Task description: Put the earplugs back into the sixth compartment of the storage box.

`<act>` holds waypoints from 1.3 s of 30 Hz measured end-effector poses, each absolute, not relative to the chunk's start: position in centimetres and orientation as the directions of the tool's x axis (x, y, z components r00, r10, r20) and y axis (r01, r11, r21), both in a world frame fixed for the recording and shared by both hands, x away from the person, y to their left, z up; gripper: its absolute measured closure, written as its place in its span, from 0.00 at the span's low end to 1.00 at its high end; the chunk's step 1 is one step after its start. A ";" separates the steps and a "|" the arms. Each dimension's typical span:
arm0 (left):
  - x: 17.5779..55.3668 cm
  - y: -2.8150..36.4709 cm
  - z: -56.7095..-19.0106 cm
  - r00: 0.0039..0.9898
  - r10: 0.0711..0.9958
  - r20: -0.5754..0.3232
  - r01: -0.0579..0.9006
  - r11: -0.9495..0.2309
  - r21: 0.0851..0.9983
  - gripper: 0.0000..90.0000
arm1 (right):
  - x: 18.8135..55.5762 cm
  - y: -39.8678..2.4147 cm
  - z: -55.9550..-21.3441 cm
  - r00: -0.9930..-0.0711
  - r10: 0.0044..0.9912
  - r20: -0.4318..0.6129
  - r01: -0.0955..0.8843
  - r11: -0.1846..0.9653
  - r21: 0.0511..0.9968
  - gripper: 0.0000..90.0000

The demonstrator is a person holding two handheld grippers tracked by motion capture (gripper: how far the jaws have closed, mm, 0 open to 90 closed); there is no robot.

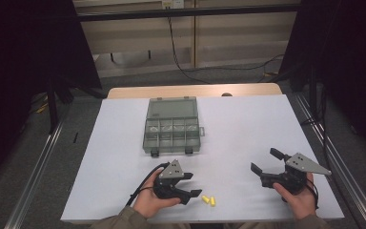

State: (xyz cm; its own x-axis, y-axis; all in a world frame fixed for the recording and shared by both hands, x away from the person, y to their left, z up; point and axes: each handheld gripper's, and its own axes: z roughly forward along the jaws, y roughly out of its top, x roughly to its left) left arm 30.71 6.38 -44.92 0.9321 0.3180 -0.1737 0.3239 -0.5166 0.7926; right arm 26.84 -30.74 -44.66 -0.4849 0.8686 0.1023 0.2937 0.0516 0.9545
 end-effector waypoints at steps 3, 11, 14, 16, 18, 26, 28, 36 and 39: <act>30.6 6.2 -45.0 0.936 0.304 -0.177 0.318 -0.519 0.793 0.44 | 26.8 -30.7 -44.7 -0.483 0.869 0.104 0.295 0.050 0.954 0.07; 30.4 5.7 -45.0 0.943 0.287 -0.168 0.305 -0.545 0.781 0.49 | 26.8 -30.6 -44.7 -0.483 0.870 0.102 0.292 0.050 0.955 0.07; 30.5 5.7 -45.2 0.941 0.295 -0.165 0.310 -0.556 0.771 0.50 | 26.8 -30.6 -44.8 -0.480 0.871 0.102 0.293 0.050 0.955 0.07; 30.4 5.6 -45.2 0.942 0.288 -0.174 0.312 -0.556 0.771 0.51 | 26.8 -30.6 -44.8 -0.482 0.870 0.103 0.296 0.051 0.954 0.07; 30.4 5.6 -45.2 0.943 0.283 -0.173 0.309 -0.559 0.769 0.52 | 26.8 -30.6 -44.8 -0.483 0.870 0.099 0.293 0.055 0.955 0.07; 30.4 5.1 -45.1 0.948 0.256 -0.186 0.304 -0.570 0.763 0.57 | 26.8 -30.4 -44.9 -0.488 0.868 0.097 0.296 0.060 0.953 0.07; 30.2 4.8 -45.0 0.952 0.242 -0.187 0.296 -0.572 0.765 0.60 | 26.8 -30.3 -44.8 -0.488 0.867 0.098 0.296 0.059 0.953 0.07; 29.5 3.6 -45.4 0.964 0.188 -0.187 0.264 -0.614 0.744 0.70 | 26.8 -30.4 -44.9 -0.488 0.868 0.098 0.299 0.061 0.952 0.07; 29.2 3.4 -45.6 0.963 0.183 -0.199 0.270 -0.623 0.734 0.72 | 26.8 -30.4 -44.9 -0.490 0.867 0.096 0.297 0.063 0.953 0.07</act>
